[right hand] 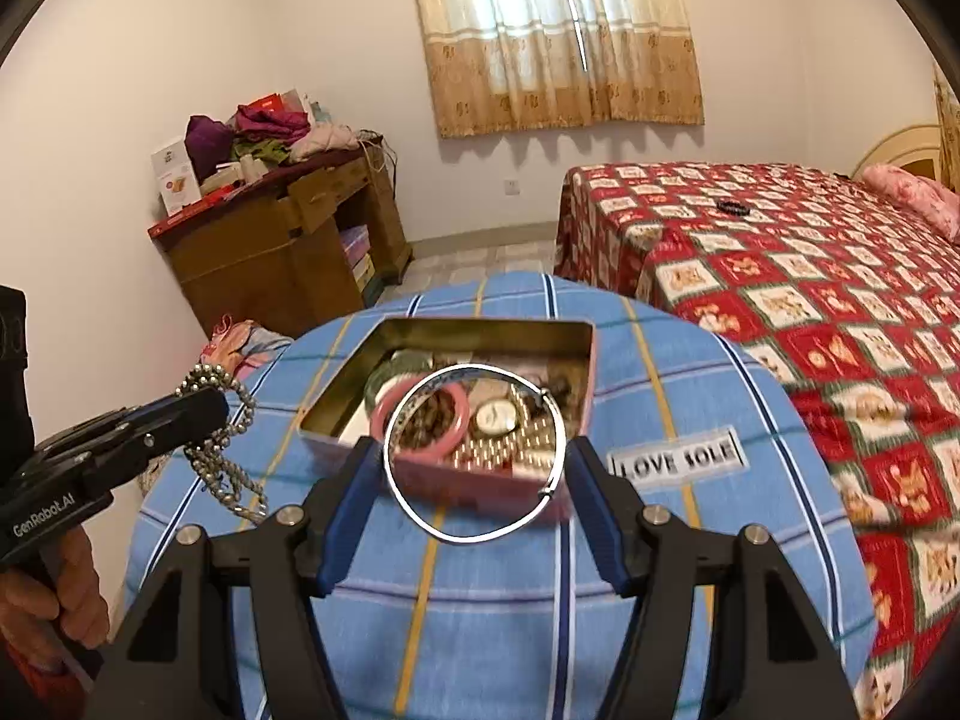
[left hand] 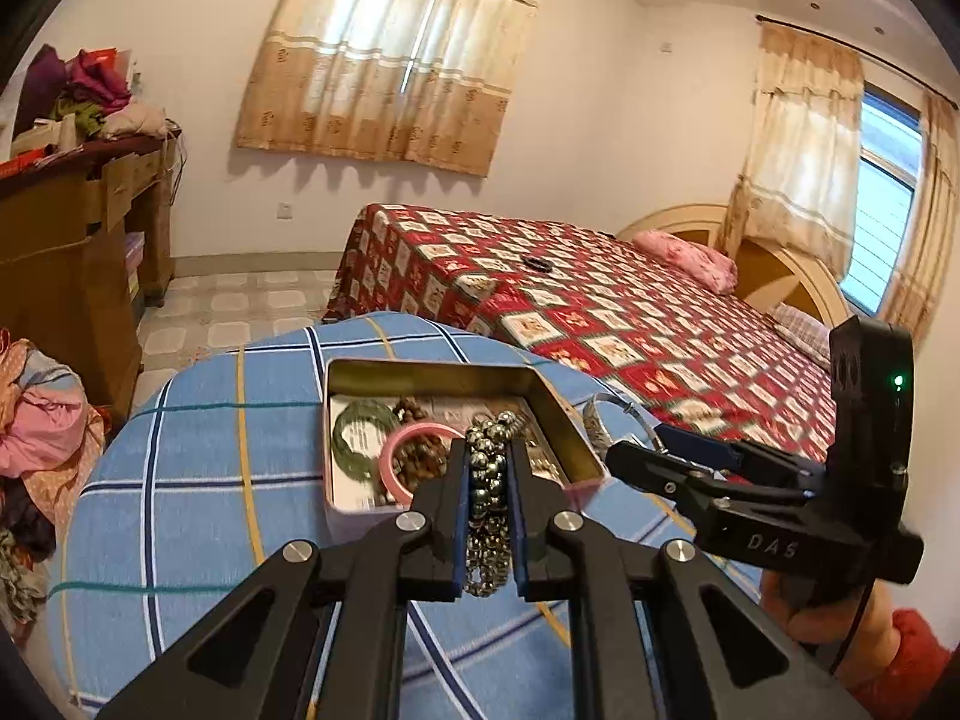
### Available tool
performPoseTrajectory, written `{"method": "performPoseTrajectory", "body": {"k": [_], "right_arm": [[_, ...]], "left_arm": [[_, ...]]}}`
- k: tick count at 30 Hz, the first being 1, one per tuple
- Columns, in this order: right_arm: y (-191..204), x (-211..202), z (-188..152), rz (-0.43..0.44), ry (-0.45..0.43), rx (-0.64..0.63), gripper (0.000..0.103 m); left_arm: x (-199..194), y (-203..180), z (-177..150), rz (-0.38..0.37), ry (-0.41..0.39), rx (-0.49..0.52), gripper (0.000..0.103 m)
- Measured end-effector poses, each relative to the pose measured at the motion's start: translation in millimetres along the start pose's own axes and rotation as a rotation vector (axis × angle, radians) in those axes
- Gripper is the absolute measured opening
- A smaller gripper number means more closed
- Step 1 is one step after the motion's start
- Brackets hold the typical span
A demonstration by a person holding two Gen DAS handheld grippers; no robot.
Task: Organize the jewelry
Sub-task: 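Carry the gold chain and silver bangle into the pink tin and open both grippers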
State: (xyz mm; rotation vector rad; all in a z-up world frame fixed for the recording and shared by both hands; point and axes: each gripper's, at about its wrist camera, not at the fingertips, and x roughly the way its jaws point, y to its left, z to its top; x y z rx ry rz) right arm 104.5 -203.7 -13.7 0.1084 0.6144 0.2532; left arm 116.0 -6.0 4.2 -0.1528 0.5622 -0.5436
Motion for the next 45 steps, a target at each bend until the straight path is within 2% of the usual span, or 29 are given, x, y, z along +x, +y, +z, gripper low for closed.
{"method": "performPoseTrajectory", "body": {"k": [7, 12, 21, 28, 34, 45], "right_arm": [[-12.1, 41.7, 12.9, -0.003, 0.013, 0.067, 0.065], [-9.5, 64.5, 20.2, -0.030, 0.012, 0.051, 0.065], [-13.1, 99.2, 21.0, -0.038, 0.062, 0.050, 0.065], [-9.7, 112.3, 18.7, -0.055, 0.083, 0.020, 0.065], [-3.6, 116.9, 18.4, -0.079, 0.083, -0.029, 0.066], [-8.6, 121.6, 21.9, -0.046, 0.082, -0.015, 0.068]], "left_arm": [[33.2, 12.5, 16.0, 0.017, -0.026, -0.033, 0.010], [59.6, 27.0, 21.5, 0.018, -0.027, -0.069, 0.010], [104.4, 49.4, 13.0, 0.052, 0.037, -0.106, 0.010], [115.0, 51.2, 11.5, 0.101, 0.067, -0.082, 0.010], [120.9, 55.9, 9.5, 0.104, 0.081, -0.091, 0.010], [129.8, 57.8, 9.4, 0.152, 0.115, -0.089, 0.011]]}}
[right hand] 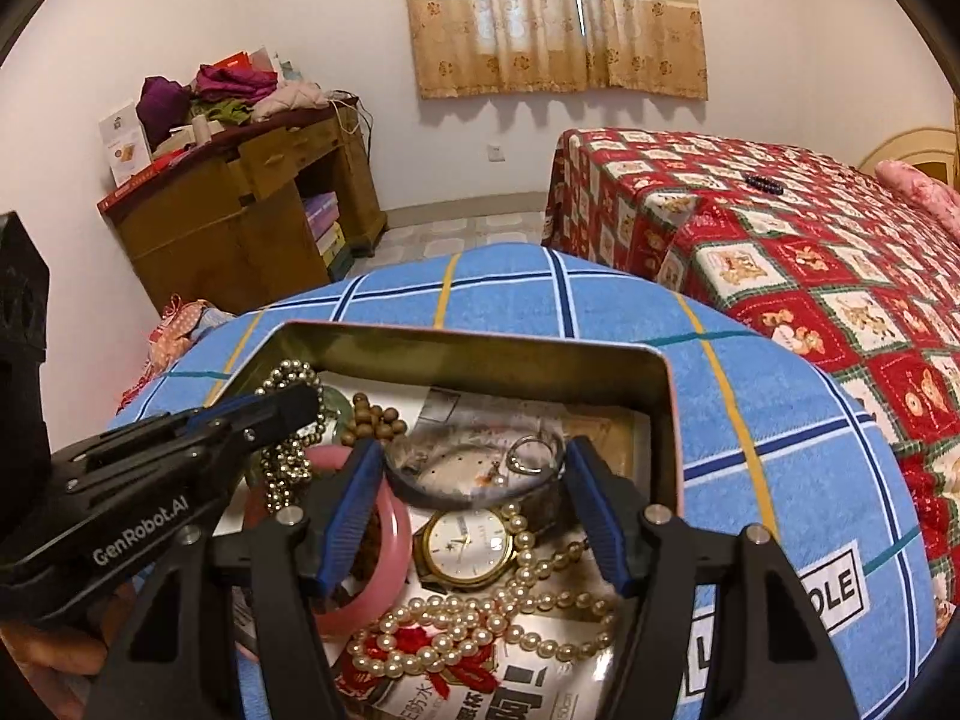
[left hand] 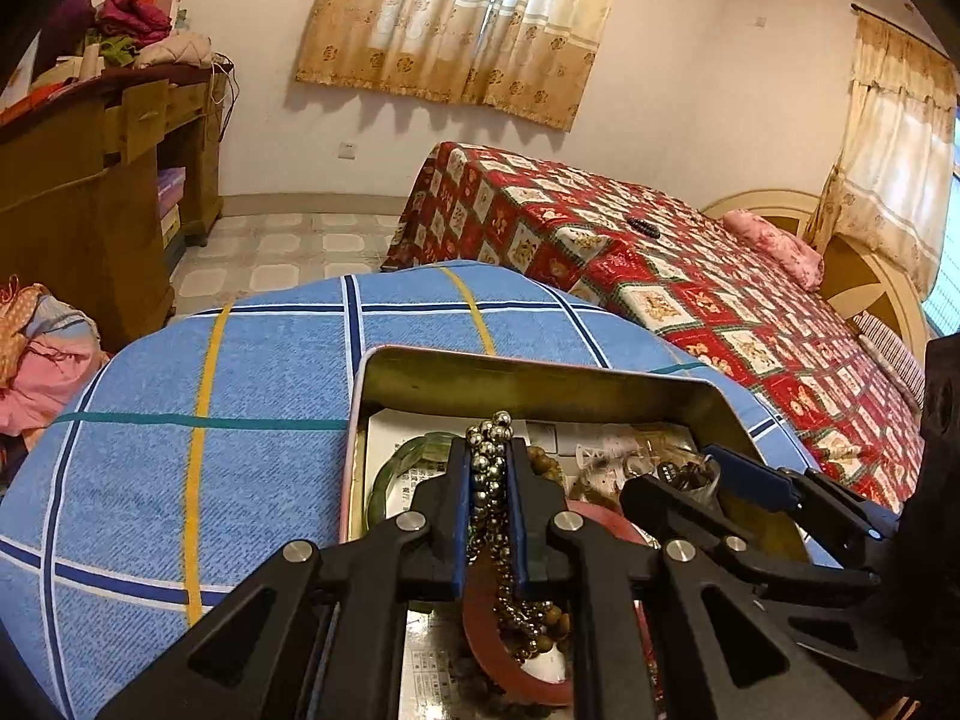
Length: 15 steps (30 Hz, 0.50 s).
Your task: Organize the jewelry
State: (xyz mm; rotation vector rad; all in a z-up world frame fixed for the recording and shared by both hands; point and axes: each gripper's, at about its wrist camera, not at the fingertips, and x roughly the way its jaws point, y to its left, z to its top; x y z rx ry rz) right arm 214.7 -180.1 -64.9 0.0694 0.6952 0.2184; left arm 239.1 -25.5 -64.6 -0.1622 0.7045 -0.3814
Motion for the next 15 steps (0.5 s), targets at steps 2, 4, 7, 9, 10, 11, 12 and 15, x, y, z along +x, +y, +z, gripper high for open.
{"method": "performPoseTrajectory", "body": {"k": [2, 4, 7, 9, 10, 11, 12, 15], "right_arm": [[-3.3, -2.6, 0.2, 0.034, -0.017, 0.023, 0.071], [-6.5, -8.2, -0.4, 0.046, -0.049, 0.049, 0.073], [-16.4, -22.0, -0.2, -0.006, -0.124, 0.091, 0.076], [-25.5, -28.9, 0.3, -0.022, -0.156, 0.135, 0.076], [-32.3, -33.2, 0.4, -0.028, -0.178, 0.168, 0.076], [-39.1, -37.8, 0.1, -0.032, -0.200, 0.202, 0.076], [-42.0, -40.8, -0.4, -0.035, -0.212, 0.218, 0.076], [-49.2, -46.8, -1.5, -0.064, -0.231, 0.253, 0.076]], "left_arm": [[0.8, -1.6, 0.0, 0.010, 0.004, 0.010, 0.012], [1.4, -5.2, -0.1, 0.007, 0.003, 0.028, 0.029], [-2.0, -12.1, -0.4, -0.009, -0.016, 0.064, 0.058], [-5.8, -13.0, -0.6, -0.002, -0.035, 0.072, 0.069], [-6.8, -12.3, -0.7, 0.001, -0.042, 0.071, 0.069], [-7.4, -11.7, -0.3, 0.002, -0.044, 0.069, 0.069], [-8.8, -10.7, -0.4, 0.010, -0.048, 0.066, 0.069], [-13.8, -8.2, -1.8, 0.044, -0.042, 0.045, 0.069]]}}
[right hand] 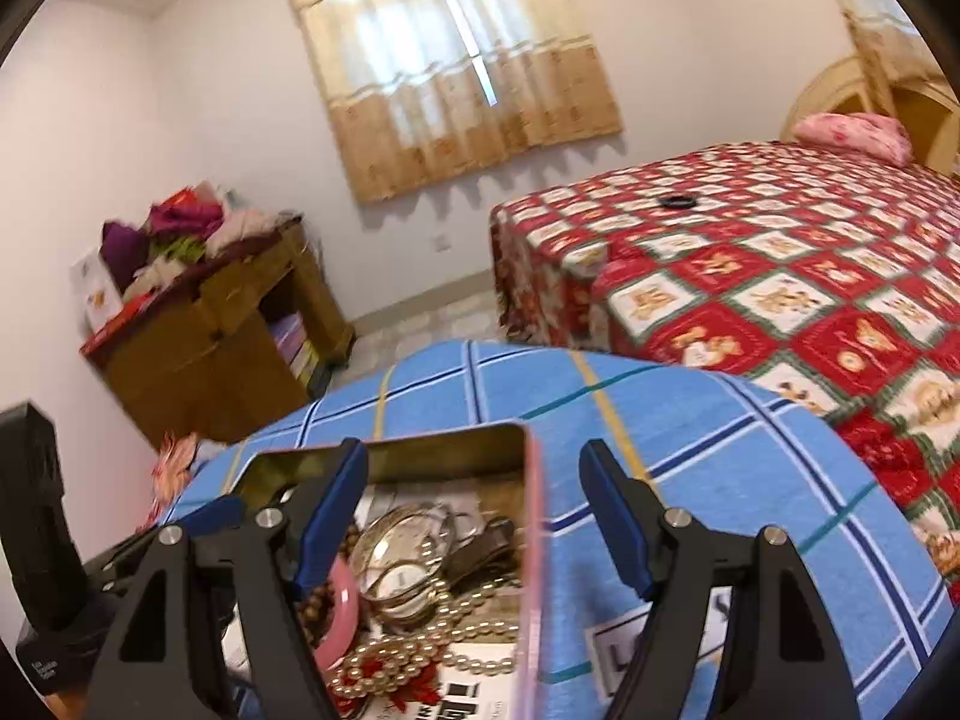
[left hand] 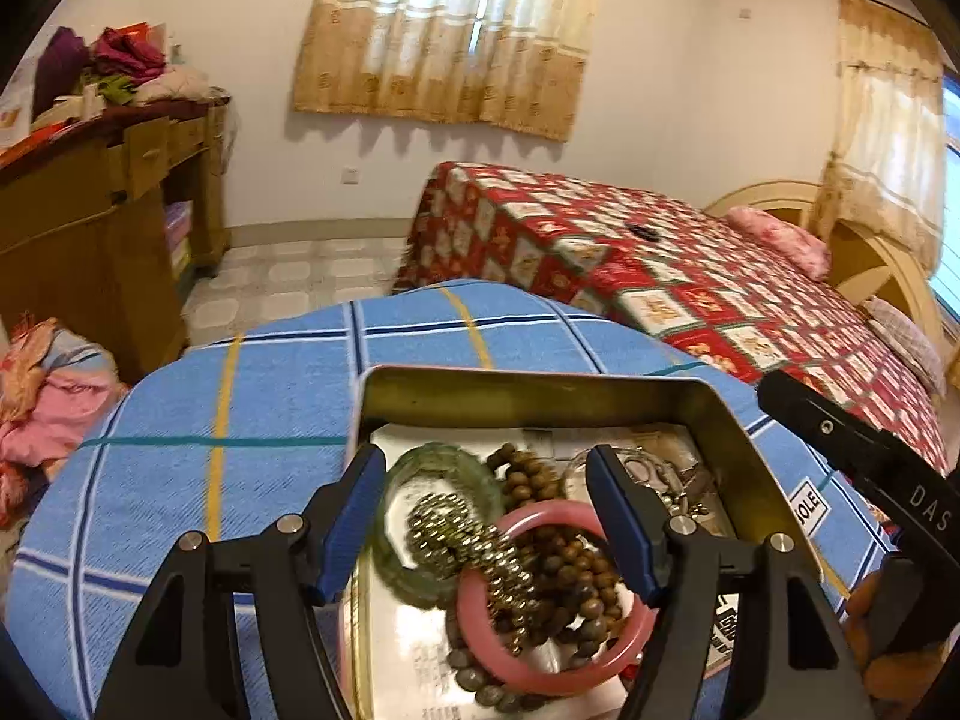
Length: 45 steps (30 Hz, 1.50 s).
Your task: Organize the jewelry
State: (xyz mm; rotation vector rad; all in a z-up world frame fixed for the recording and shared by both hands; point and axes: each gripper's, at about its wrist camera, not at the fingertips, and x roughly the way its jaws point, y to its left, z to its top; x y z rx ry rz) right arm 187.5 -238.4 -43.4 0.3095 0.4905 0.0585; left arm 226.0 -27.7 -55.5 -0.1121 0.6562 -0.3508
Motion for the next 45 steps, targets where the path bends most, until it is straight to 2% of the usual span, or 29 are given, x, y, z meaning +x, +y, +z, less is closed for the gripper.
{"method": "performPoseTrajectory", "body": {"k": [4, 8, 12, 15, 18, 24, 34, 40, 45], "right_arm": [[-1.4, 0.0, -2.1, -0.019, 0.030, 0.033, 0.077], [2.3, -11.9, -8.6, -0.019, 0.044, 0.035, 0.077], [10.7, -30.7, -17.0, -0.037, 0.029, 0.006, 0.089], [12.1, -45.8, -22.4, -0.039, 0.021, 0.021, 0.092], [12.6, -54.3, -28.1, -0.063, 0.017, 0.019, 0.092], [13.9, -67.1, -36.2, -0.086, 0.005, -0.003, 0.092], [14.4, -82.4, -53.8, -0.140, 0.000, -0.027, 0.092], [20.0, -97.3, -55.7, -0.177, -0.053, -0.048, 0.092], [35.1, -112.3, -61.0, -0.189, -0.098, -0.111, 0.092]], "left_arm": [[-13.4, -2.9, -7.8, -0.006, 0.006, -0.021, 0.070], [-26.6, -13.4, -19.7, 0.033, 0.019, 0.011, 0.070], [-35.1, -22.0, -31.5, 0.073, 0.043, 0.035, 0.070], [-44.1, -30.4, -39.2, 0.111, 0.044, 0.072, 0.070], [-52.8, -36.3, -42.6, 0.139, 0.043, 0.101, 0.070], [-63.0, -40.3, -46.1, 0.159, 0.030, 0.102, 0.070], [-70.9, -44.6, -62.4, 0.239, 0.020, 0.108, 0.070], [-79.0, -43.8, -75.5, 0.260, 0.022, 0.078, 0.070], [-99.7, -43.3, -83.5, 0.272, -0.010, 0.070, 0.070]]}}
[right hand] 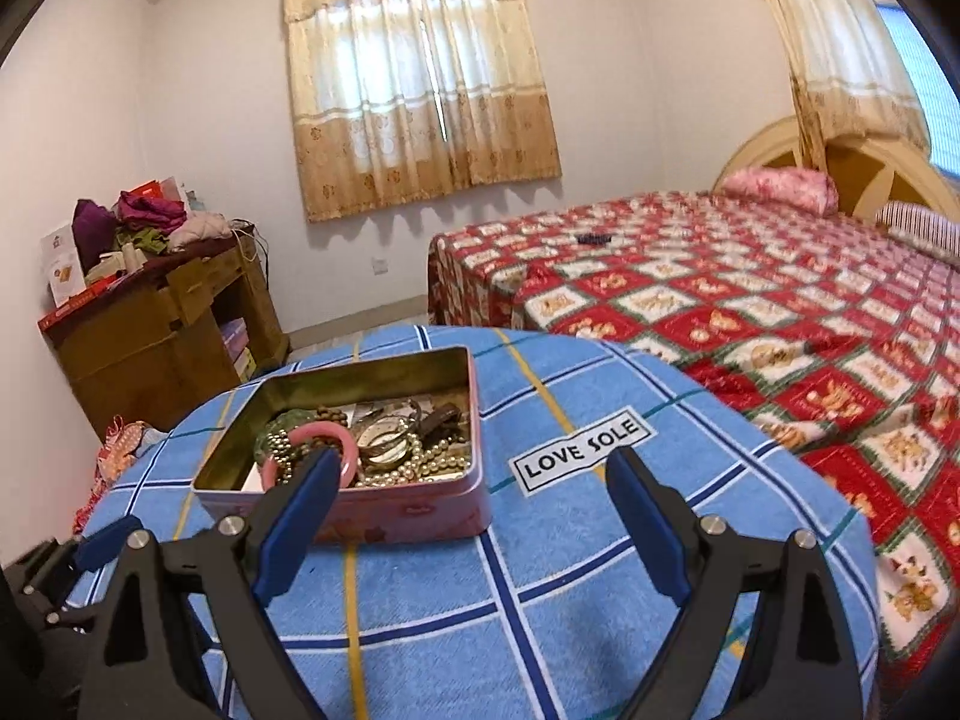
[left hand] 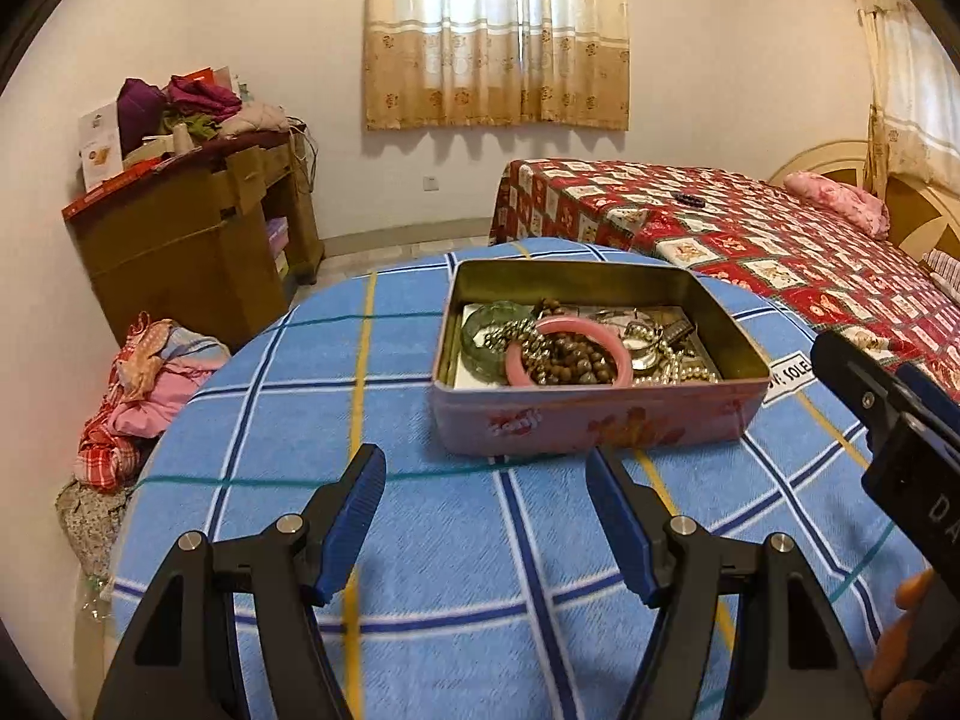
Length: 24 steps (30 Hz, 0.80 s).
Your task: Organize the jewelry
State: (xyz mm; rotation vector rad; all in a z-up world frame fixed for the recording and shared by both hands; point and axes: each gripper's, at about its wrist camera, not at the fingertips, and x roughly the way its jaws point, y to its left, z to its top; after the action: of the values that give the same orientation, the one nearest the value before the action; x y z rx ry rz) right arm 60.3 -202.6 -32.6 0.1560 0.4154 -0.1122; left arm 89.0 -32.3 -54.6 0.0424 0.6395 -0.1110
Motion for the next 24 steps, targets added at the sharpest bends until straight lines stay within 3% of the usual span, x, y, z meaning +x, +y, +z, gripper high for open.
{"method": "performPoseTrajectory", "body": {"k": [6, 8, 17, 24], "right_arm": [[8.9, -24.2, -4.9, -0.004, -0.029, -0.035, 0.099], [6.1, -29.8, -4.3, 0.008, -0.022, -0.014, 0.099], [9.3, -66.8, 9.4, 0.021, -0.076, 0.011, 0.102], [10.2, -90.4, 20.2, 0.020, -0.136, -0.001, 0.103]], "left_arm": [[-17.5, 6.9, -11.9, 0.011, 0.005, -0.026, 0.070], [-27.0, 8.0, -12.0, 0.050, 0.000, -0.021, 0.070], [-69.4, 16.8, -6.2, 0.147, -0.063, -0.050, 0.071], [-102.7, 16.1, 1.8, 0.169, -0.144, -0.051, 0.074]]}}
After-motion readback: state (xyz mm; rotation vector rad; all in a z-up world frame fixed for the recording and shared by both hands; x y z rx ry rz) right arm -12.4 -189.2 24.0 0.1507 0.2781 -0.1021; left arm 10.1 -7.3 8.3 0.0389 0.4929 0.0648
